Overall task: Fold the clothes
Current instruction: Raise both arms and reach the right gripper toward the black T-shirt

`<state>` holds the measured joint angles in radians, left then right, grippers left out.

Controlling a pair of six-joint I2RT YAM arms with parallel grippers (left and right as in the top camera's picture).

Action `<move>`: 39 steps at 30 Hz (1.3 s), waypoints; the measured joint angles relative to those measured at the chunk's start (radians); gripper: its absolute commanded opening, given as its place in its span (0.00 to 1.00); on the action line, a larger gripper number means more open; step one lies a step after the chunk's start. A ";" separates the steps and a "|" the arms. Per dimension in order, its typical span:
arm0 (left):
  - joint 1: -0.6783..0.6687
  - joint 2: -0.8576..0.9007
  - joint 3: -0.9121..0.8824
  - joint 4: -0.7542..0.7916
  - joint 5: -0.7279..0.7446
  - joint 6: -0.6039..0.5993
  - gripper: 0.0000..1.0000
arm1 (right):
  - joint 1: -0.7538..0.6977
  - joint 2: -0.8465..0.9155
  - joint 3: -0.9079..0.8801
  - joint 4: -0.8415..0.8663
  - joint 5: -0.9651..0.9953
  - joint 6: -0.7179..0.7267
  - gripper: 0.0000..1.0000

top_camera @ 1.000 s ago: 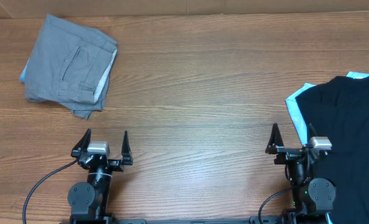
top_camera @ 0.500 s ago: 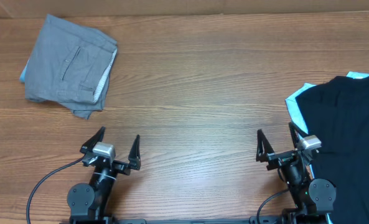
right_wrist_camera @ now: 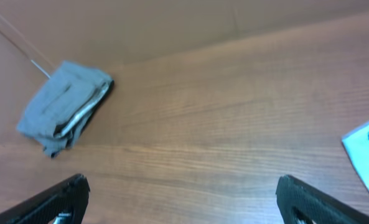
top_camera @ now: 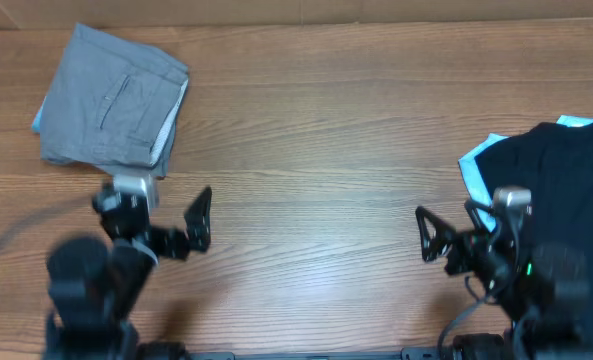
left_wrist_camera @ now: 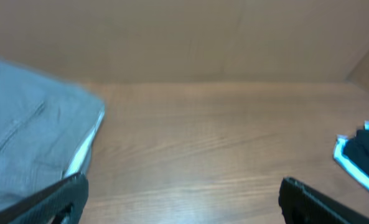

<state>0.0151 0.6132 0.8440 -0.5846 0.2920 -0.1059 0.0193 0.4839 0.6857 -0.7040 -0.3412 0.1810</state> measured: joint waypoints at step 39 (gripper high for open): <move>0.000 0.640 0.720 -0.640 0.147 0.008 1.00 | -0.260 1.548 0.753 -0.169 0.377 0.105 0.56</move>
<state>0.0151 1.2530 1.5642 -1.2243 0.4393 -0.0975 -0.2405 2.0319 1.4387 -0.8734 0.0353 0.2863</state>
